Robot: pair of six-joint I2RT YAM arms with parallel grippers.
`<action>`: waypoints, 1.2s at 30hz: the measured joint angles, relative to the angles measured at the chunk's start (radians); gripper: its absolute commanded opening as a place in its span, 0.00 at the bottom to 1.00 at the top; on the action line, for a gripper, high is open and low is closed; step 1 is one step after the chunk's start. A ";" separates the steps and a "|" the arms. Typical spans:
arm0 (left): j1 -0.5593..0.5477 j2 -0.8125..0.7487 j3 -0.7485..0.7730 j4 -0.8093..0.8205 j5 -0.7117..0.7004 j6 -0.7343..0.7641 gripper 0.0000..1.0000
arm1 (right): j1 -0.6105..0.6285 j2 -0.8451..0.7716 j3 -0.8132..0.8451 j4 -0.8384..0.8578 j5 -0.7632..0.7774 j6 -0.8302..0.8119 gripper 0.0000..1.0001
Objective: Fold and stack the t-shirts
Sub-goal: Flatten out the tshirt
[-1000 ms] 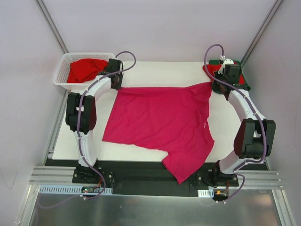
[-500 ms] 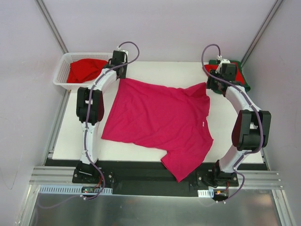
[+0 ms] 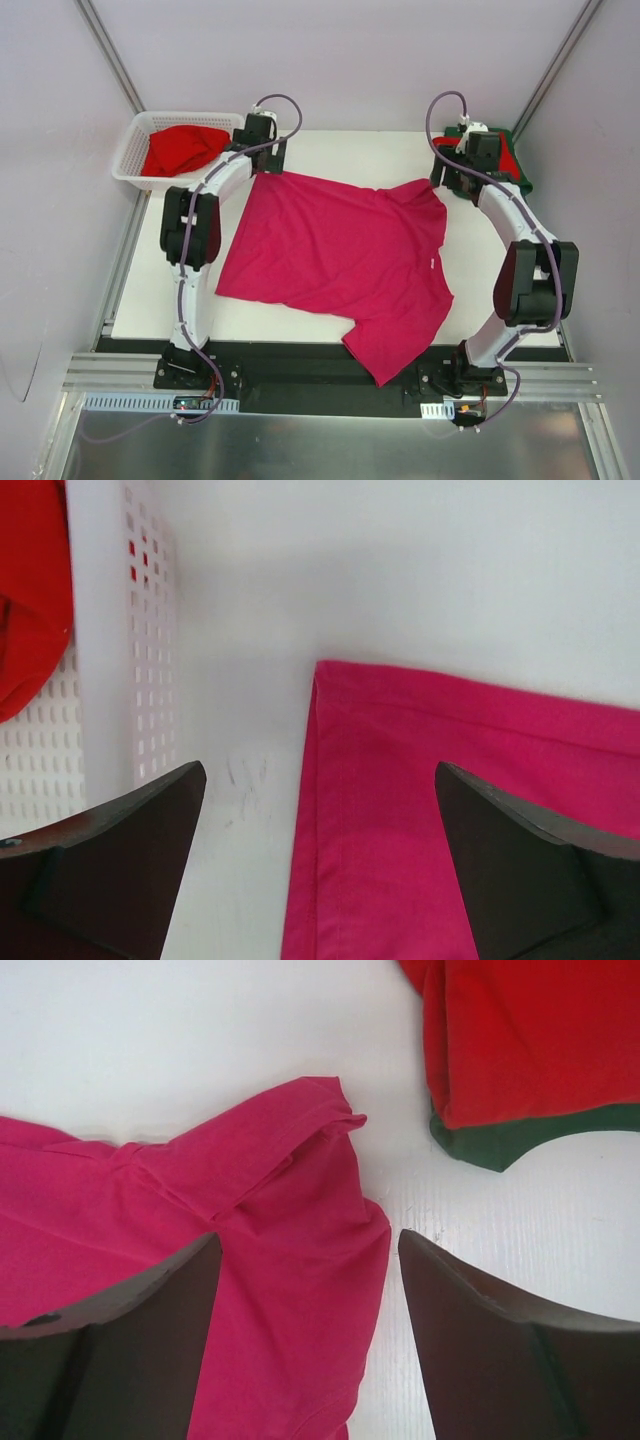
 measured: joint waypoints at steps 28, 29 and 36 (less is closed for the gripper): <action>-0.235 -0.640 -0.830 0.021 0.236 -0.217 0.95 | 0.217 -0.434 -0.273 -0.213 -0.076 0.200 0.01; -0.236 -0.645 -0.841 0.022 0.229 -0.224 0.96 | 0.217 -0.410 -0.274 -0.217 -0.070 0.206 0.01; -0.237 -0.694 -0.860 0.040 0.193 -0.251 0.95 | 0.216 -0.174 -0.217 -0.216 -0.048 0.225 0.36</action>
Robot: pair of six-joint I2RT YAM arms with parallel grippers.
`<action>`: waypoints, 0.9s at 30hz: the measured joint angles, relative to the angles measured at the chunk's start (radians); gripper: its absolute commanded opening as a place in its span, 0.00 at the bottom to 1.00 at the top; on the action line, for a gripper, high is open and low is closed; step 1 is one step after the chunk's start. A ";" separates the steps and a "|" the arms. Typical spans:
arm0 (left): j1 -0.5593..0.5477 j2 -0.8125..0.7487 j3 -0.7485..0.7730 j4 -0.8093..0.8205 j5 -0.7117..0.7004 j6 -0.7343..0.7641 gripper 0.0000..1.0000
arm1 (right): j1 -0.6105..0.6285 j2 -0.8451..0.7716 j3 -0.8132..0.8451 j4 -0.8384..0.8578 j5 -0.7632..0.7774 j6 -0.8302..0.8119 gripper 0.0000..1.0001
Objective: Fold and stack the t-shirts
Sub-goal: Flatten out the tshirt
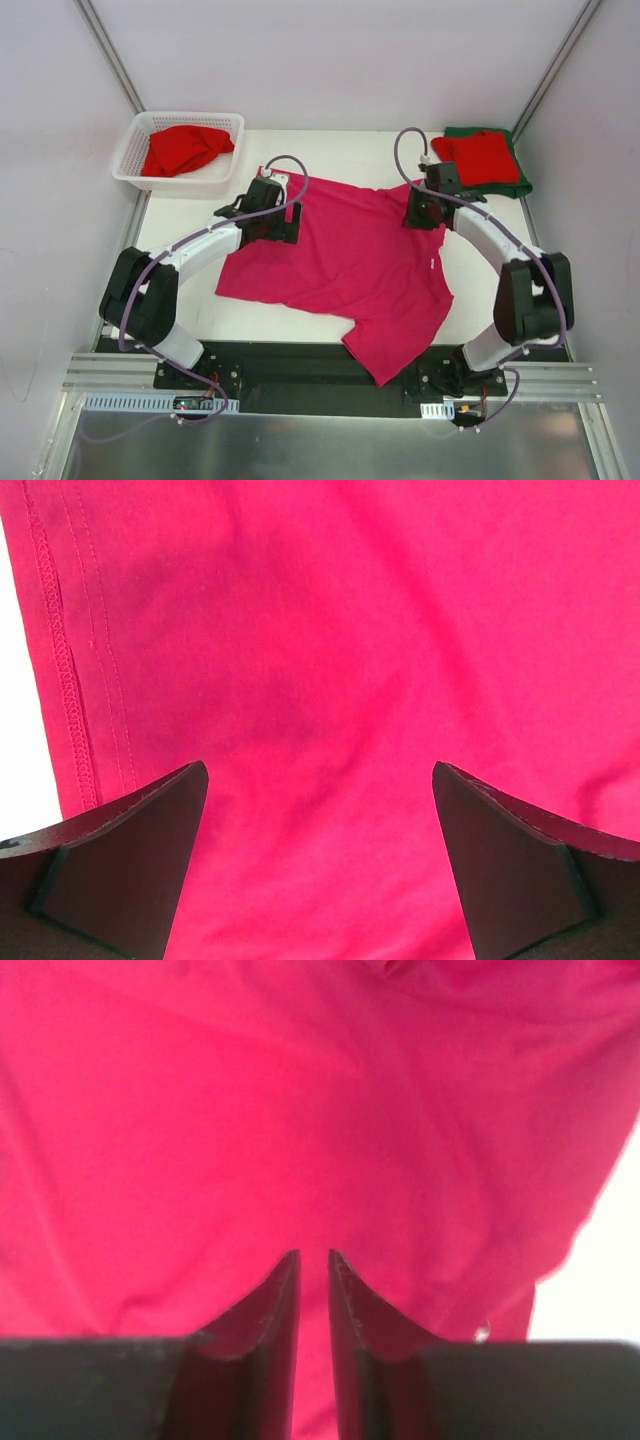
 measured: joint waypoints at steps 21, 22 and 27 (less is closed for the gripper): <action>-0.027 -0.118 -0.090 0.018 -0.029 -0.026 0.96 | -0.001 0.380 0.327 0.029 0.055 0.002 0.43; -0.032 -0.122 -0.093 0.018 -0.029 -0.026 0.96 | -0.001 0.389 0.331 0.028 0.060 0.001 0.44; -0.032 -0.143 -0.100 0.019 -0.040 -0.031 0.96 | -0.005 0.428 0.362 0.014 0.099 -0.011 0.45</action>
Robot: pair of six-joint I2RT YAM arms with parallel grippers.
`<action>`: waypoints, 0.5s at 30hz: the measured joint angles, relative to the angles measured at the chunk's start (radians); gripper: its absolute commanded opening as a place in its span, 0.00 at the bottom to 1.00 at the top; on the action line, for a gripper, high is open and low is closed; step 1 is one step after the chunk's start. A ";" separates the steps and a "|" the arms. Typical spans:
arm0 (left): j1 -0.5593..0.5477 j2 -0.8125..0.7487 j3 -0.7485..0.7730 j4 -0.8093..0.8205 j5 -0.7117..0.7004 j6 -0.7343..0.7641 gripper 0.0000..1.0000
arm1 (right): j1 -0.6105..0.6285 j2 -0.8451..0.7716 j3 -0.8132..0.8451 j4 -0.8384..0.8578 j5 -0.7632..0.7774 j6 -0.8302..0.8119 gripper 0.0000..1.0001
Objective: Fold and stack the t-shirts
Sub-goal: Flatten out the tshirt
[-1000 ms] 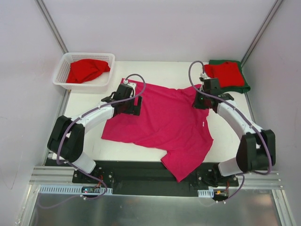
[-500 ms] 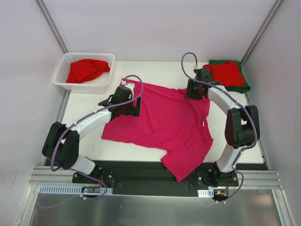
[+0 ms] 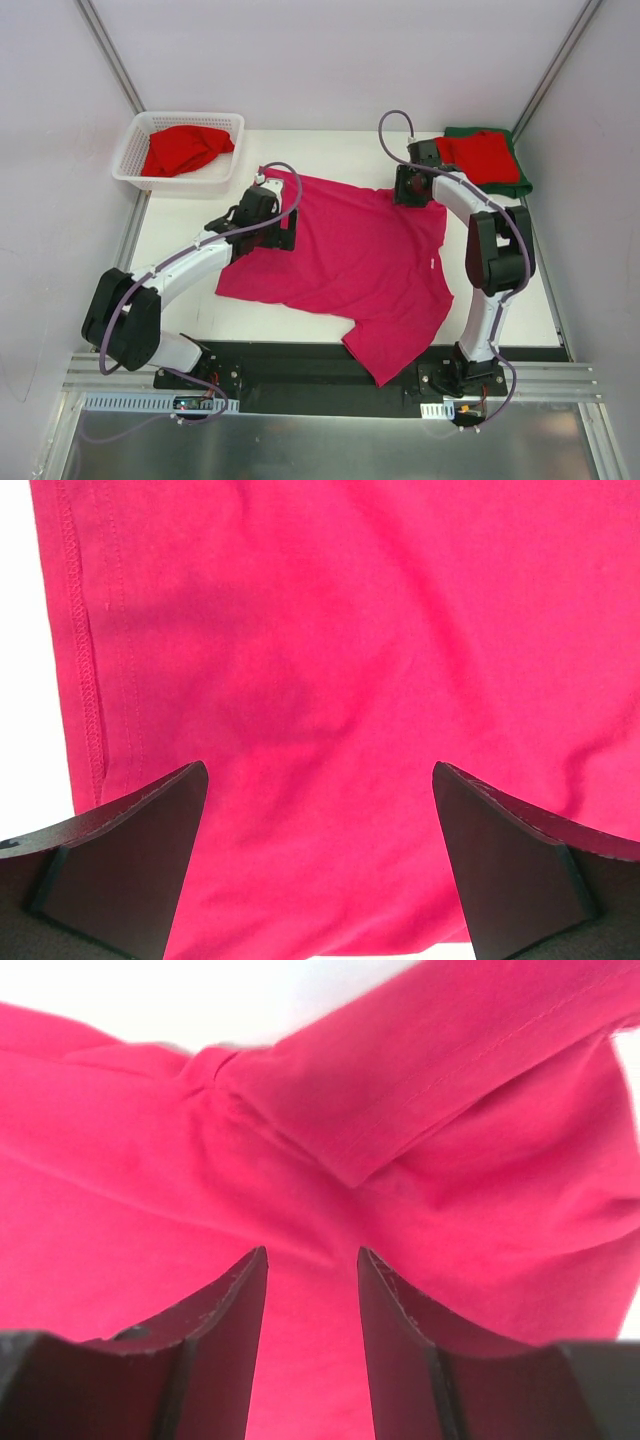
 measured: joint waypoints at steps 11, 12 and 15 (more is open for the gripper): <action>0.000 -0.009 -0.010 0.000 -0.013 -0.003 0.96 | -0.019 0.026 0.068 -0.027 0.050 -0.033 0.45; 0.000 -0.009 -0.010 0.000 -0.014 -0.003 0.96 | -0.021 0.032 0.072 -0.029 0.051 -0.034 0.45; 0.000 -0.010 -0.011 0.000 -0.014 -0.003 0.96 | -0.023 0.053 0.073 -0.032 0.051 -0.036 0.45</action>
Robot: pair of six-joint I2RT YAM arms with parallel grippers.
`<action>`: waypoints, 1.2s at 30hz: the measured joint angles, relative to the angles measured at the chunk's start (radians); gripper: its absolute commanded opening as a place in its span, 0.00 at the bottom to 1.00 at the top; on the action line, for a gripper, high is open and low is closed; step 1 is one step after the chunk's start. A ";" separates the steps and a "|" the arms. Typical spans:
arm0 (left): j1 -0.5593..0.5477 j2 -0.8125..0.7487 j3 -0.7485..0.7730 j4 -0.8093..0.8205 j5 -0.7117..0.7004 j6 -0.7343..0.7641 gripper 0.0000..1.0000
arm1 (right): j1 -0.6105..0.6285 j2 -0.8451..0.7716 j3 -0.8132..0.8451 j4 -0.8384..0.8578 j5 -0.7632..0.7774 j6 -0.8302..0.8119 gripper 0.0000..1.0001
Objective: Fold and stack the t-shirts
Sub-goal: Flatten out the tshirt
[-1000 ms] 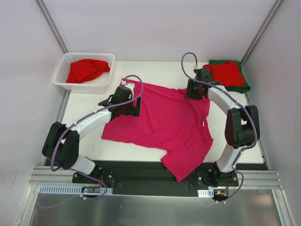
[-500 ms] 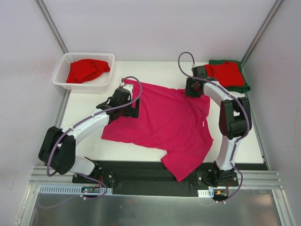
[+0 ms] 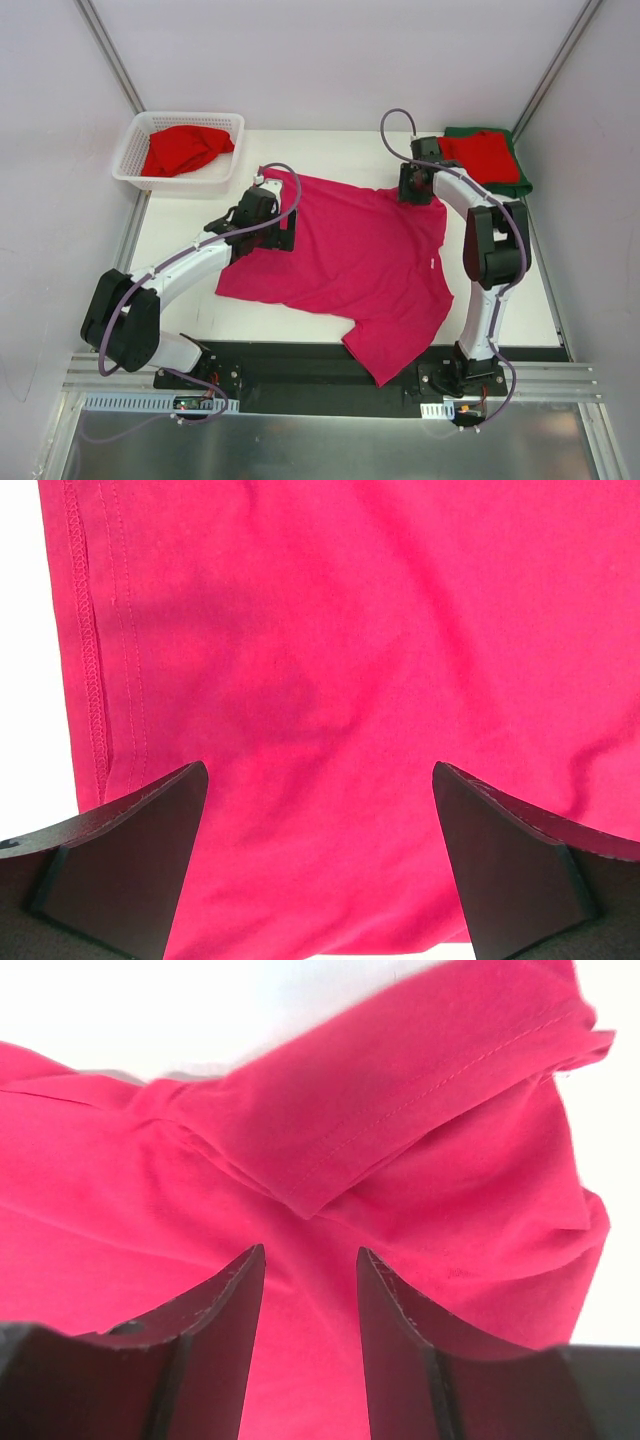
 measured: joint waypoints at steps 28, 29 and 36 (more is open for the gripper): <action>0.000 0.000 -0.017 0.008 -0.020 0.000 0.95 | -0.008 0.105 0.061 -0.021 -0.046 -0.002 0.45; 0.000 0.000 -0.017 0.007 -0.021 0.000 0.95 | -0.010 0.107 0.066 -0.021 -0.047 -0.002 0.45; 0.000 0.000 -0.017 0.008 -0.023 0.000 0.96 | -0.014 0.120 0.103 -0.024 -0.065 -0.005 0.40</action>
